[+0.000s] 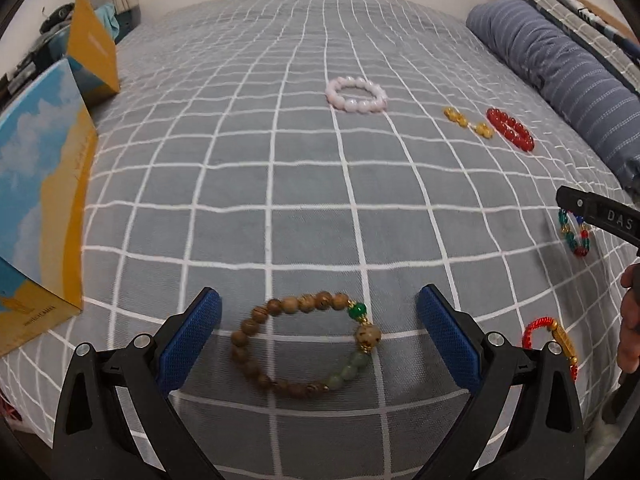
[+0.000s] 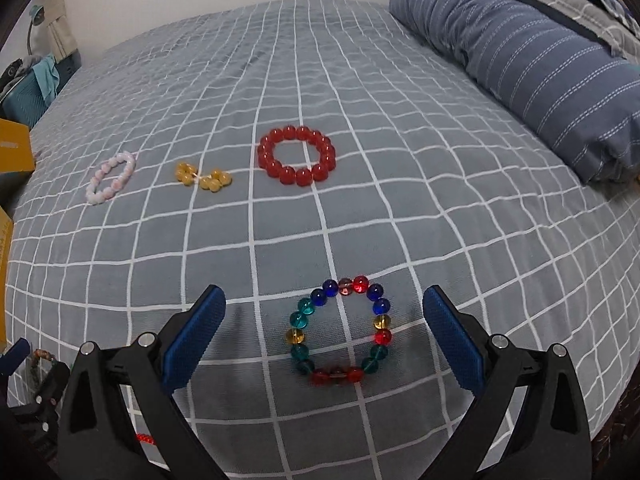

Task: Organize jewelry
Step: 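Grasp the wooden bead bracelet with left tool while right tool grasps multicolour bracelet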

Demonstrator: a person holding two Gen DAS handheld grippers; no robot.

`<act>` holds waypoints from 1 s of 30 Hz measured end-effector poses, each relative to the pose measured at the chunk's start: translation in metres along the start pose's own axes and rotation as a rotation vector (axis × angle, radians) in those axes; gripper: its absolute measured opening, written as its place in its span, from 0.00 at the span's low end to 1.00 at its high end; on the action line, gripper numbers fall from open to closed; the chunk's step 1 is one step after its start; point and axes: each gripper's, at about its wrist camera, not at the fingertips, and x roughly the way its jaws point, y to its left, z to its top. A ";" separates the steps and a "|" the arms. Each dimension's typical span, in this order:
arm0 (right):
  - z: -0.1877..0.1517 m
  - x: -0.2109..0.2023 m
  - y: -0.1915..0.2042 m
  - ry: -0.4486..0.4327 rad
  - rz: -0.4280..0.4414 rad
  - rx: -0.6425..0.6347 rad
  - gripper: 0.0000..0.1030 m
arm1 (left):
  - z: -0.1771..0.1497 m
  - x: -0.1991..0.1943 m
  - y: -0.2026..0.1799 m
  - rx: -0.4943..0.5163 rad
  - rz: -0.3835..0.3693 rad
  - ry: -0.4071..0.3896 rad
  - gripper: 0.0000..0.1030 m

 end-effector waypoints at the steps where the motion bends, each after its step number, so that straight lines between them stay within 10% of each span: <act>1: 0.000 0.004 0.000 0.012 0.003 0.002 0.86 | 0.000 0.001 0.000 0.002 0.001 0.001 0.94; 7: -0.003 0.015 -0.003 0.056 0.006 0.014 0.68 | -0.003 -0.002 0.005 -0.013 -0.011 -0.008 0.90; 19: -0.004 0.017 -0.003 0.068 0.004 0.011 0.18 | 0.000 -0.009 0.008 -0.007 -0.024 0.017 0.09; 30: -0.004 0.002 0.003 0.017 0.022 0.015 0.09 | 0.002 -0.024 0.007 0.012 -0.029 -0.025 0.08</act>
